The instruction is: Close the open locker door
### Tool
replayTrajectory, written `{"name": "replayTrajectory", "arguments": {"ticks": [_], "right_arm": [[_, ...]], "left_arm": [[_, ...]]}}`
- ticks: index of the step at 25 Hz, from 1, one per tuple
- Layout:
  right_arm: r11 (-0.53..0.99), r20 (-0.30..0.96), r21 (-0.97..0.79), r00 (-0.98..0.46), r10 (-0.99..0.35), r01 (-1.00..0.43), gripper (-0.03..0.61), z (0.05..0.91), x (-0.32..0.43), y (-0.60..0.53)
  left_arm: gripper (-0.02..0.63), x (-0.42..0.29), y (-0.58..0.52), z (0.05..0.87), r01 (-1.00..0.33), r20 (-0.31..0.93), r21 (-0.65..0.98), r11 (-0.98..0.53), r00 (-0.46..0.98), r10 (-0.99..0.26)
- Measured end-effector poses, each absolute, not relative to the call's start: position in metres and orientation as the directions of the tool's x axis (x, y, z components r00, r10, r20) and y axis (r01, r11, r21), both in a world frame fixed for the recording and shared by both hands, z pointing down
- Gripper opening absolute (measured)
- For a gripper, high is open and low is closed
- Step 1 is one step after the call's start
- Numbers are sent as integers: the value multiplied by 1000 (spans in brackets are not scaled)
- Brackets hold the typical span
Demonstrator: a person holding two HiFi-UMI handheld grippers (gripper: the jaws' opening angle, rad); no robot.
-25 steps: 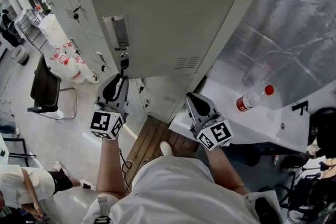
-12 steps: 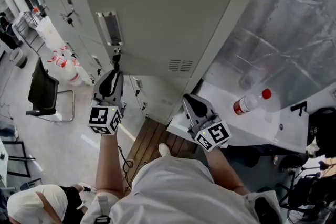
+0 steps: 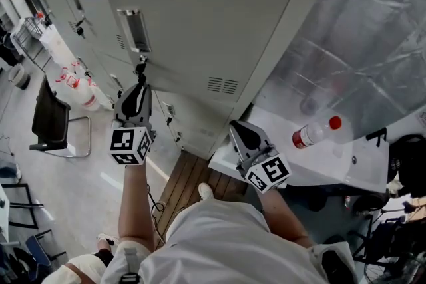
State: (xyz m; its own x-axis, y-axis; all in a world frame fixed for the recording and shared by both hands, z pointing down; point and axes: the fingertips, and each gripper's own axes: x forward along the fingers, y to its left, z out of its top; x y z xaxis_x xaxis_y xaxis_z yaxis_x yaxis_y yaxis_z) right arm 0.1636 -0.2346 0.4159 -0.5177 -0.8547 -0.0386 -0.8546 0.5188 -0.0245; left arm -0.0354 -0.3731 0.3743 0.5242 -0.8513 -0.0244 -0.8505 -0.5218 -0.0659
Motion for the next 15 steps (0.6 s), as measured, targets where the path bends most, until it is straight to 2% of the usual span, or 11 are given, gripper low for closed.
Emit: {"name": "replayTrajectory", "arguments": {"ticks": [8,15], "right_arm": [[525,-37,-42,-524,-851,-850,18,418,166,-243],[545,-37,-54,-544,-838,-836,17,419,168,-250]], "left_arm": [[66,-30,-392,374,-863,-8,-89,-497,500,-866],[35,-24,-405,374,-874,1,-90,-477,479,-878]]}}
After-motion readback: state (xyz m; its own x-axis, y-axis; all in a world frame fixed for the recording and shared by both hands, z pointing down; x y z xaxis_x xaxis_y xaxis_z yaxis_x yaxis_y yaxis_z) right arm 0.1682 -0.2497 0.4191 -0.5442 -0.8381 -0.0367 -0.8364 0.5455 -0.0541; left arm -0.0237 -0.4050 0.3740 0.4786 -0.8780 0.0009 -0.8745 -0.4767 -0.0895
